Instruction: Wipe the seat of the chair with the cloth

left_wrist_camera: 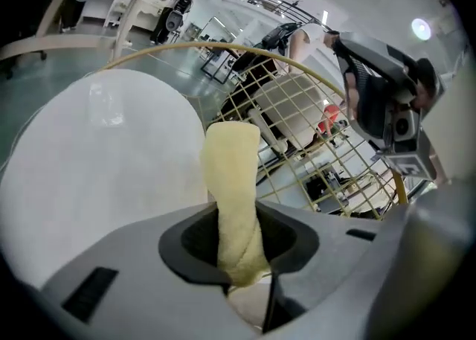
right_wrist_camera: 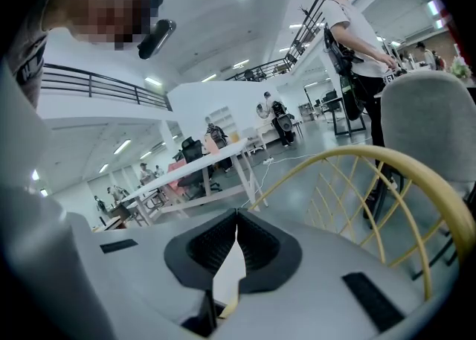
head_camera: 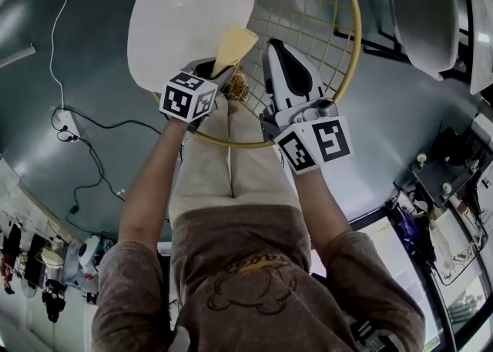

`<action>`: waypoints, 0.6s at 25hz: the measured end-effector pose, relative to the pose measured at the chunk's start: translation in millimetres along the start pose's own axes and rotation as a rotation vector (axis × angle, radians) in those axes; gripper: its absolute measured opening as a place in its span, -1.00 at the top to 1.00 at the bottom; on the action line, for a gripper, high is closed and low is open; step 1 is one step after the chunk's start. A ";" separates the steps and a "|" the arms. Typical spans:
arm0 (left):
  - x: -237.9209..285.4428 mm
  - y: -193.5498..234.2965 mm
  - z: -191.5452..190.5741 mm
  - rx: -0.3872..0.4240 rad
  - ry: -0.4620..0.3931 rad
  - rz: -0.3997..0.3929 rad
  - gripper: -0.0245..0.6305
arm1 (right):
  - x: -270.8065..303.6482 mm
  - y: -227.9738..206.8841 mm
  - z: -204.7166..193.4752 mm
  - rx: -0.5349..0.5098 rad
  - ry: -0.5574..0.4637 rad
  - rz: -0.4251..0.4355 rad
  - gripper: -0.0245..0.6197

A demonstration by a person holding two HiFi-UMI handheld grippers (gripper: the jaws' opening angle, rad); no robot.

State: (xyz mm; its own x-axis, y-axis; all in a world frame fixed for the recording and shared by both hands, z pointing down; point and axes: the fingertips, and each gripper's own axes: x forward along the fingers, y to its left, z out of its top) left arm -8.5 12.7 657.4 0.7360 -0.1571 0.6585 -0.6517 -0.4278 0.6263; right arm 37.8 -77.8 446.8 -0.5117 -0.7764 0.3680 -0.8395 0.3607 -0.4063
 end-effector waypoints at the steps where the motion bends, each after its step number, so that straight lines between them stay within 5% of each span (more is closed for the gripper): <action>1: 3.8 -1.2 -4.3 -0.005 0.014 -0.006 0.58 | -0.6 0.6 -0.4 0.001 -0.001 0.000 0.84; 7: 19.2 24.7 -31.1 -0.017 0.104 0.086 0.58 | 1.4 1.5 -1.9 0.000 0.001 0.005 0.84; 15: 3.7 53.8 -39.8 -0.035 0.109 0.181 0.58 | 2.2 5.4 -6.6 -0.002 0.015 0.013 0.84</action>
State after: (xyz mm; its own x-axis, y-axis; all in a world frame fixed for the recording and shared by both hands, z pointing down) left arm -48.1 24.5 710.1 0.5830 -0.1306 0.8019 -0.7790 -0.3702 0.5061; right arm 30.8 -74.2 450.9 -0.5251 -0.7637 0.3756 -0.8332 0.3715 -0.4096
